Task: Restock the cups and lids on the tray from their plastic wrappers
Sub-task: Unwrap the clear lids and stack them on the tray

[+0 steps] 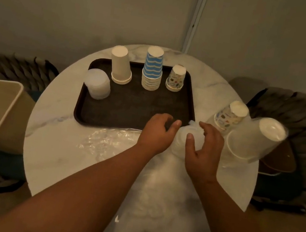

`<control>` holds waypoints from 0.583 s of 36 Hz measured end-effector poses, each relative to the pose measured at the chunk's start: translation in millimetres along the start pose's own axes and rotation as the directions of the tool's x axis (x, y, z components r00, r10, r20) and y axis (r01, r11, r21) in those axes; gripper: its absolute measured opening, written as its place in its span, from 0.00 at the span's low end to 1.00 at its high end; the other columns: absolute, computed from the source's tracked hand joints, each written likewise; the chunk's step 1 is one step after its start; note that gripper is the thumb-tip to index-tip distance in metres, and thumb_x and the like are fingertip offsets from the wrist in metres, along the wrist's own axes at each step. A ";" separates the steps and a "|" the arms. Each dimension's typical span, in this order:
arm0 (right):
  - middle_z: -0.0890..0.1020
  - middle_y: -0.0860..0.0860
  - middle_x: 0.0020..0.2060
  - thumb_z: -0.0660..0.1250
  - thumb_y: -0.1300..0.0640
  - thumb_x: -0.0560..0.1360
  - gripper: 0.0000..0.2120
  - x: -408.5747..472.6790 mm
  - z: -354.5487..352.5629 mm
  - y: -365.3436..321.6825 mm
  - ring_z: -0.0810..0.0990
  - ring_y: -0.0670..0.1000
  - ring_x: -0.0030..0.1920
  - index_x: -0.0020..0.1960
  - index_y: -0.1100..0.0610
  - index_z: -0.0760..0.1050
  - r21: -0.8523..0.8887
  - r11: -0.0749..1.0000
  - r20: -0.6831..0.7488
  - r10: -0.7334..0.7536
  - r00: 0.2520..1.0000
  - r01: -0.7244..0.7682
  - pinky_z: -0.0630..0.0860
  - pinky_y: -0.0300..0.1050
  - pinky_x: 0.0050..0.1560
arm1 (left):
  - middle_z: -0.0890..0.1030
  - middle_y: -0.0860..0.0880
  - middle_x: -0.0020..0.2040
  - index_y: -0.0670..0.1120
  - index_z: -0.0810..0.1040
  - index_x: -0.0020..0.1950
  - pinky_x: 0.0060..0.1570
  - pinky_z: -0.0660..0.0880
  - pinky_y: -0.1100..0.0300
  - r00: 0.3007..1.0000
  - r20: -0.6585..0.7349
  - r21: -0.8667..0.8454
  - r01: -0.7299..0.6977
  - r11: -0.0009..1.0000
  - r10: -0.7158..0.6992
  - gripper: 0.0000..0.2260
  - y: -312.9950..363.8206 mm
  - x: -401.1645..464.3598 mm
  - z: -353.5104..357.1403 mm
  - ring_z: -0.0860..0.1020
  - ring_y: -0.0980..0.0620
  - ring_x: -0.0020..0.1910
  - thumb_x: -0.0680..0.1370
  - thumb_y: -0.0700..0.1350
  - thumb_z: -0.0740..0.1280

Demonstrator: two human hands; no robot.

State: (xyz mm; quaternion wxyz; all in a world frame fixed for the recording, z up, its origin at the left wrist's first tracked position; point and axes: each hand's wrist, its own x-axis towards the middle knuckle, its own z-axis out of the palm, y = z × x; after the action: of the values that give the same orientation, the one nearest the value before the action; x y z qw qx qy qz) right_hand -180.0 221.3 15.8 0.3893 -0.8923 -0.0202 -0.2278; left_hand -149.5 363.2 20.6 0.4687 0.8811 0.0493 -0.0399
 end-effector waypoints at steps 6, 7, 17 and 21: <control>0.66 0.59 0.73 0.63 0.44 0.76 0.34 -3.5 -4.6 14.2 0.61 0.56 0.73 0.76 0.60 0.61 -0.046 0.974 0.128 0.225 0.966 -0.221 0.57 0.51 0.72 | 0.76 0.46 0.62 0.46 0.74 0.68 0.58 0.72 0.58 0.999 -0.028 -0.032 0.019 0.999 -0.019 0.20 -1.4 1.4 18.7 0.76 0.50 0.59 0.81 0.56 0.61; 0.64 0.59 0.74 0.63 0.44 0.77 0.34 -4.5 -4.4 16.2 0.60 0.57 0.74 0.77 0.59 0.59 -0.058 0.964 0.172 0.266 0.949 -0.260 0.56 0.50 0.73 | 0.76 0.46 0.63 0.46 0.74 0.68 0.60 0.73 0.57 0.999 -0.027 -0.030 0.019 0.999 -0.020 0.20 -2.6 1.3 21.0 0.76 0.50 0.60 0.81 0.56 0.61; 0.69 0.56 0.72 0.61 0.46 0.80 0.29 -13.0 -3.2 24.5 0.68 0.56 0.72 0.77 0.56 0.61 -0.021 0.917 0.301 0.386 0.872 -0.399 0.66 0.55 0.72 | 0.77 0.48 0.63 0.49 0.73 0.69 0.60 0.75 0.52 0.987 0.098 -0.073 0.131 0.989 -0.124 0.22 -2.3 2.7 35.2 0.76 0.50 0.58 0.79 0.58 0.65; 0.73 0.54 0.69 0.61 0.48 0.81 0.24 -13.2 -0.3 22.0 0.74 0.54 0.66 0.75 0.55 0.64 0.075 0.885 0.303 0.420 0.855 -0.460 0.73 0.51 0.65 | 0.80 0.50 0.58 0.50 0.76 0.65 0.59 0.77 0.49 0.965 0.147 -0.172 0.243 0.955 -0.219 0.18 -4.3 1.5 36.2 0.78 0.51 0.55 0.78 0.56 0.68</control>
State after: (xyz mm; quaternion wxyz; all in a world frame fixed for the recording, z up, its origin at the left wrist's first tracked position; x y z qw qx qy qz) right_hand -187.2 207.6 -4.7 0.4879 -0.8655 0.1137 -0.0026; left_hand -149.4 335.6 -3.3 0.5444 0.8165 0.1260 -0.1453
